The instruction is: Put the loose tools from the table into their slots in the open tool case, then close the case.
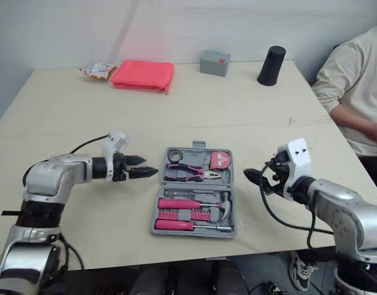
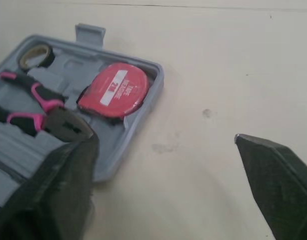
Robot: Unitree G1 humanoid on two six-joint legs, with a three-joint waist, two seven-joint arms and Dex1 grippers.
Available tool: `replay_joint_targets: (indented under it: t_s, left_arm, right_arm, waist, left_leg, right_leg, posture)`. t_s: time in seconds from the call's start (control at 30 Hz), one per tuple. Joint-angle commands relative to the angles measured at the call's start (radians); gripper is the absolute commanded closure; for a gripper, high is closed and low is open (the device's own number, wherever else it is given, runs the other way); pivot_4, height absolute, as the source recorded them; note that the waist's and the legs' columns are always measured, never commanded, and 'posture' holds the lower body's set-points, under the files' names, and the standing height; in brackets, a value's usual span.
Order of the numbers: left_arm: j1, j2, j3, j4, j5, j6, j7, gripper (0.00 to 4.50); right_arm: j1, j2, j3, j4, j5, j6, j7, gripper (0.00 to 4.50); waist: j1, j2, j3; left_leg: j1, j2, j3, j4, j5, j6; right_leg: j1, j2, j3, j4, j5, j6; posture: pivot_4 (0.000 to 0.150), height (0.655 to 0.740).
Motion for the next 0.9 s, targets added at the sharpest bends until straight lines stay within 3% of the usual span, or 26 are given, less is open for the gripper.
replay_joint_targets:
  t_s: [0.03,0.27,0.4,0.5,0.63,0.67,0.77,0.9]
  left_arm:
    - [-0.035,-0.026,-0.004,-0.001,-0.015,0.083,0.061,0.01]
    - [-0.029,-0.054,-0.016,0.008,-0.015,0.080,0.115,0.01]
    - [-0.021,-0.057,-0.028,-0.008,-0.023,0.079,0.126,1.10]
    - [-0.012,-0.060,-0.036,-0.018,-0.025,0.076,0.135,1.17]
    - [0.000,-0.058,-0.046,-0.031,-0.026,0.065,0.140,1.17]
    - [0.004,-0.056,-0.052,-0.037,-0.023,0.053,0.140,1.41]
    - [0.009,-0.066,-0.055,-0.055,-0.032,0.049,0.144,2.36]
    - [0.017,-0.077,-0.063,-0.078,-0.048,0.054,0.148,4.08]
  right_arm:
    - [-0.100,0.096,-0.065,0.024,0.015,0.162,-0.105,0.02]
    - [-0.160,0.186,0.034,0.067,-0.061,0.216,-0.186,0.02]
    - [-0.157,0.169,0.079,0.093,-0.091,0.184,-0.181,0.00]
    - [-0.163,0.175,0.096,0.122,-0.116,0.158,-0.184,0.84]
    - [-0.165,0.190,0.105,0.141,-0.129,0.145,-0.185,0.84]
    - [-0.166,0.191,0.108,0.144,-0.130,0.140,-0.183,0.89]
    - [-0.168,0.190,0.112,0.155,-0.130,0.116,-0.169,1.75]
    - [-0.172,0.184,0.125,0.177,-0.153,0.090,-0.177,3.67]
  waist:
    - [-0.005,0.000,0.000]
    - [-0.007,0.001,0.001]
    - [-0.006,0.001,0.001]
    - [-0.006,0.001,0.001]
    - [-0.006,0.001,0.001]
    - [-0.006,0.001,0.001]
    - [-0.006,0.001,0.001]
    - [-0.005,0.002,0.001]
  left_leg:
    - [-0.001,0.000,0.000,0.000,0.000,0.000]
    - [-0.002,0.000,0.002,0.000,0.000,-0.001]
    - [-0.002,-0.001,0.002,0.000,0.001,0.000]
    - [-0.002,-0.001,0.002,0.000,0.001,0.000]
    - [-0.002,-0.001,0.002,0.000,0.001,0.000]
    - [-0.002,-0.001,0.002,0.000,0.001,-0.001]
    - [-0.002,-0.001,0.002,0.000,0.001,-0.001]
    - [-0.001,-0.001,0.002,0.000,0.001,-0.001]
  right_leg:
    - [-0.001,0.000,0.000,0.001,0.000,0.000]
    - [-0.002,0.001,0.001,0.000,0.000,0.000]
    - [-0.002,0.000,0.001,0.000,0.000,0.000]
    - [-0.003,0.001,0.001,0.000,0.000,0.000]
    - [-0.003,0.000,0.001,0.000,0.000,0.000]
    - [-0.003,0.000,0.001,0.000,0.000,0.000]
    - [-0.003,0.000,0.001,0.000,0.000,0.000]
    - [-0.002,0.000,0.001,-0.001,0.000,0.000]
  posture:
    - [0.150,0.7400]
    - [0.150,0.7400]
    - [0.150,0.7400]
    - [0.150,0.7400]
    - [0.150,0.7400]
    - [0.150,0.7400]
    - [0.150,0.7400]
    - [0.150,0.7400]
